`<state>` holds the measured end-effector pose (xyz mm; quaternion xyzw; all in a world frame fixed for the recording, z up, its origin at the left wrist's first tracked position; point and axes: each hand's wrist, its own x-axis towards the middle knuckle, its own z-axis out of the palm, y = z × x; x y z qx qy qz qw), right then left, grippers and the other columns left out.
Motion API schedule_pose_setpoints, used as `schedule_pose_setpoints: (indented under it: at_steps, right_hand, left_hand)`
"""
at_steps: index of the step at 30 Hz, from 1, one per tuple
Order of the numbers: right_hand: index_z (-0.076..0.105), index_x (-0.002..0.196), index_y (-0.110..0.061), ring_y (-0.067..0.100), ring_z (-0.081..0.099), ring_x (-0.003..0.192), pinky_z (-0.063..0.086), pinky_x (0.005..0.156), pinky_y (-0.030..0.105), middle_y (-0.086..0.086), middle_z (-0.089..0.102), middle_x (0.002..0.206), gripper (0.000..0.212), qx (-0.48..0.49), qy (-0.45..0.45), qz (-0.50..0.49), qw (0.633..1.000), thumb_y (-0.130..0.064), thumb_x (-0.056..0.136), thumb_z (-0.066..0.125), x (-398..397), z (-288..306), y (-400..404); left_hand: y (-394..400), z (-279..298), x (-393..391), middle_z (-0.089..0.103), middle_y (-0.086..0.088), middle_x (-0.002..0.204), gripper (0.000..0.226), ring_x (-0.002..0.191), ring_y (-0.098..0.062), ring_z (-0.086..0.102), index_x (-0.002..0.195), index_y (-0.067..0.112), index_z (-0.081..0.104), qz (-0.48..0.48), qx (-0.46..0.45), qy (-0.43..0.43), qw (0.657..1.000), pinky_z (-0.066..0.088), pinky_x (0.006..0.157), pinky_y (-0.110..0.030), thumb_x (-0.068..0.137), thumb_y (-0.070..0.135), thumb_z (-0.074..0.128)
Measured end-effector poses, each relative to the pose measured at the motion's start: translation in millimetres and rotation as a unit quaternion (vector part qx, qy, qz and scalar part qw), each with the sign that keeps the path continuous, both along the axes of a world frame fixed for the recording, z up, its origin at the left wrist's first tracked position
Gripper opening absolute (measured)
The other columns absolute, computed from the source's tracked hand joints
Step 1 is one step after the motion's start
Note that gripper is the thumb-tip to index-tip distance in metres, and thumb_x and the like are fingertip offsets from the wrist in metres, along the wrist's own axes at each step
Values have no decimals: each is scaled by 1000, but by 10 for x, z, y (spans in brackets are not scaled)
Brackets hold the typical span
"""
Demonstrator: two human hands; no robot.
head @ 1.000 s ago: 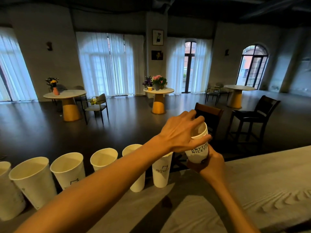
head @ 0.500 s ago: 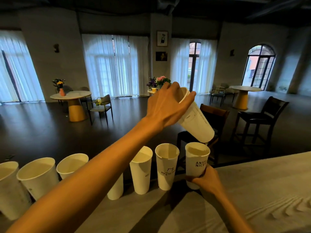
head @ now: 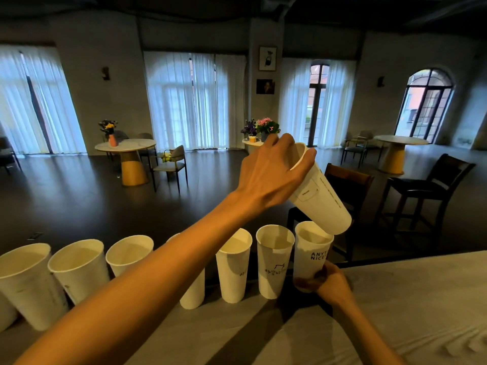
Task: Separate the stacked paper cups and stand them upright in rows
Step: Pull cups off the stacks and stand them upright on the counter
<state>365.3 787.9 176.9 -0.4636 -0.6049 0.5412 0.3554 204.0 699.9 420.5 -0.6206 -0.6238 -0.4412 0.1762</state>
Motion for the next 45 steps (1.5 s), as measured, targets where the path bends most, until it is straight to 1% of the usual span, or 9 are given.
schedule_pose_setpoints:
  at_steps: [3, 7, 14, 20, 26, 29, 32, 36, 45]
  right_hand:
    - [57, 105, -31, 32, 56, 119, 50, 97, 55, -10, 61, 105, 66, -8, 4, 9, 1000, -5, 55, 92, -11, 4, -11]
    - [57, 120, -19, 35, 54, 122, 48, 99, 58, 3, 61, 122, 76, -27, 8, 11, 1000, -4, 54, 92, -57, 25, 21]
    - [58, 110, -25, 34, 55, 121, 49, 98, 58, 4, 62, 121, 68, -19, -6, 21, 1000, -8, 55, 92, -59, -40, 75]
    - [54, 124, -13, 38, 46, 130, 41, 106, 56, 16, 54, 135, 73, 11, -10, 37, 999, 1, 61, 88, -28, -89, 87]
    - [59, 114, -19, 36, 53, 114, 59, 79, 51, 13, 55, 119, 79, -30, 41, 19, 999, 11, 48, 89, 171, -6, -79]
    - [49, 132, -17, 21, 54, 104, 55, 66, 24, 15, 52, 132, 90, 65, -84, 25, 994, 9, 55, 88, 358, 301, -264]
    - [38, 144, -14, 24, 54, 111, 55, 82, 35, 13, 50, 137, 107, 142, -187, 24, 972, -6, 53, 94, 555, 670, -492]
    - [36, 146, -21, 17, 49, 117, 49, 89, 31, 5, 50, 134, 121, 165, -203, 17, 965, -28, 43, 99, 775, 1111, -1015]
    - [40, 142, -36, 3, 54, 120, 47, 102, 36, -11, 54, 134, 106, 305, -186, 0, 934, -61, 51, 88, 1362, 1780, -2416]
  left_hand:
    - [-38, -2, 48, 59, -1, 114, 49, 86, -17, 56, 115, 21, 58, -9, 0, 1, 1000, 54, 72, -34, 96, 62, 39]
    - [-50, 21, 75, 59, -1, 119, 50, 87, -13, 53, 121, 21, 57, -20, 4, 16, 1000, 49, 72, -29, 96, 62, 41]
    - [-79, 23, 37, 60, 0, 112, 48, 85, -16, 56, 116, 20, 58, -14, 6, 17, 1000, 55, 71, -34, 97, 60, 41]
    - [-163, 39, 37, 60, -1, 116, 50, 87, -16, 56, 119, 20, 58, -11, 2, 19, 1000, 54, 72, -33, 97, 61, 42]
    - [-439, 150, 10, 59, 0, 115, 54, 89, -20, 60, 117, 22, 57, 3, 7, 25, 1000, 57, 72, -41, 95, 67, 36]
    - [-651, 209, -2, 58, -1, 117, 58, 89, -22, 60, 120, 23, 56, 9, 0, 30, 1000, 58, 71, -43, 94, 69, 34]
    - [-931, 294, 43, 58, -4, 116, 56, 89, -23, 60, 121, 21, 56, 12, -10, 36, 999, 58, 72, -43, 96, 67, 36]
    - [-1260, 313, 76, 56, -5, 119, 58, 92, -24, 59, 122, 21, 53, 5, -26, 46, 999, 55, 71, -39, 95, 68, 33]
    - [-1884, -27, 494, 54, -6, 128, 60, 101, -24, 57, 129, 22, 51, -101, -39, 33, 994, 42, 76, -36, 96, 68, 29]
